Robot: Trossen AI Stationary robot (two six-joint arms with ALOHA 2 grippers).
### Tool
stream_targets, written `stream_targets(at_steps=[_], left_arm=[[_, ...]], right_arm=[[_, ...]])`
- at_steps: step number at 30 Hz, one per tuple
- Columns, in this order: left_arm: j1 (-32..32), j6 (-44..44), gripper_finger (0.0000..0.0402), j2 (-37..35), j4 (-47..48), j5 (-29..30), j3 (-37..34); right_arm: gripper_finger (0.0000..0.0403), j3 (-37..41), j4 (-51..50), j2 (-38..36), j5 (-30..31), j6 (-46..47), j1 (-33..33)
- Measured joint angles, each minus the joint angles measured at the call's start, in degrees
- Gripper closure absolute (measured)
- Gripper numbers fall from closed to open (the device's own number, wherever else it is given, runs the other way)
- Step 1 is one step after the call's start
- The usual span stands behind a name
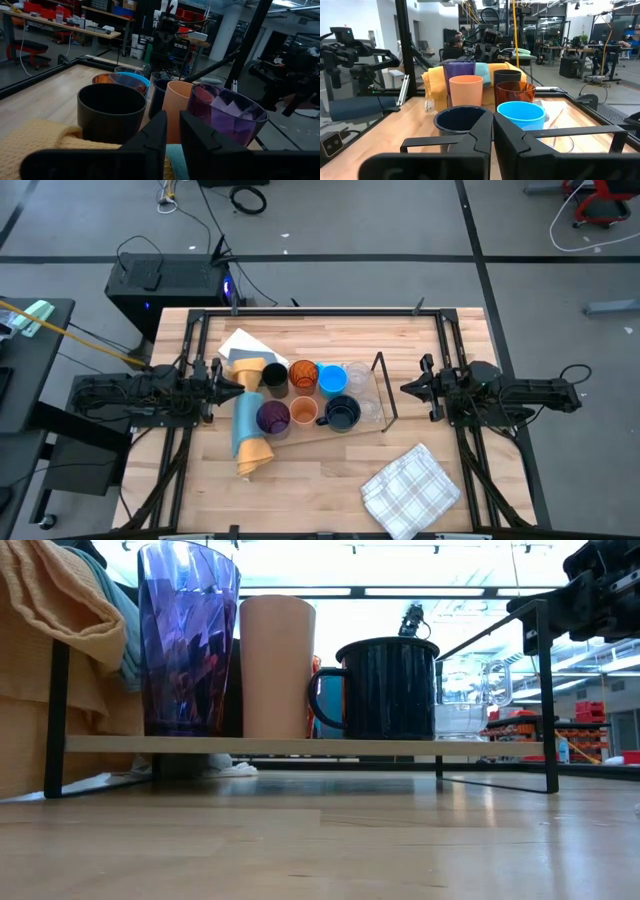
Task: Stack small to large cups/mugs on shelf
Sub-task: Return to Home Position
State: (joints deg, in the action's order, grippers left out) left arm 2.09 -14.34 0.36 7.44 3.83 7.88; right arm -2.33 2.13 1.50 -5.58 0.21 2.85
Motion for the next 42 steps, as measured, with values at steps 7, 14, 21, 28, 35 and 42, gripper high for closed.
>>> stream_targets(at_steps=[7, 14, 21, 28, 35, 42], left_arm=[[0.0, 0.0, 0.0339, 0.0, 0.0, 0.0, 0.0], [0.0, 0.0, 0.0349, 0.0, 0.0, 0.0, 0.0], [0.0, 0.0, 0.0342, 0.0, 0.0, 0.0, 0.0], [0.0, 0.1, 0.0339, 0.0, 1.1, 0.0, 0.0], [0.8, 11.9, 0.0348, -0.2, 7.4, 0.1, 0.2], [0.8, 12.0, 0.0341, -0.3, -4.4, 0.2, -5.9]], right_arm=[[0.0379, 0.0, 0.0, 0.0, 0.0, 0.0, 0.0], [0.0378, 0.0, 0.0, 0.0, 0.0, 0.0, 0.0], [0.0378, 0.0, 0.0, 0.0, 0.0, 0.0, 0.0], [0.0378, 0.0, 0.0, 0.0, 0.0, 0.1, 0.0], [0.0378, 0.0, 0.1, 0.0, 0.0, 0.1, 0.0], [0.0378, 0.0, 0.1, 0.0, 0.0, 0.1, 0.0]])
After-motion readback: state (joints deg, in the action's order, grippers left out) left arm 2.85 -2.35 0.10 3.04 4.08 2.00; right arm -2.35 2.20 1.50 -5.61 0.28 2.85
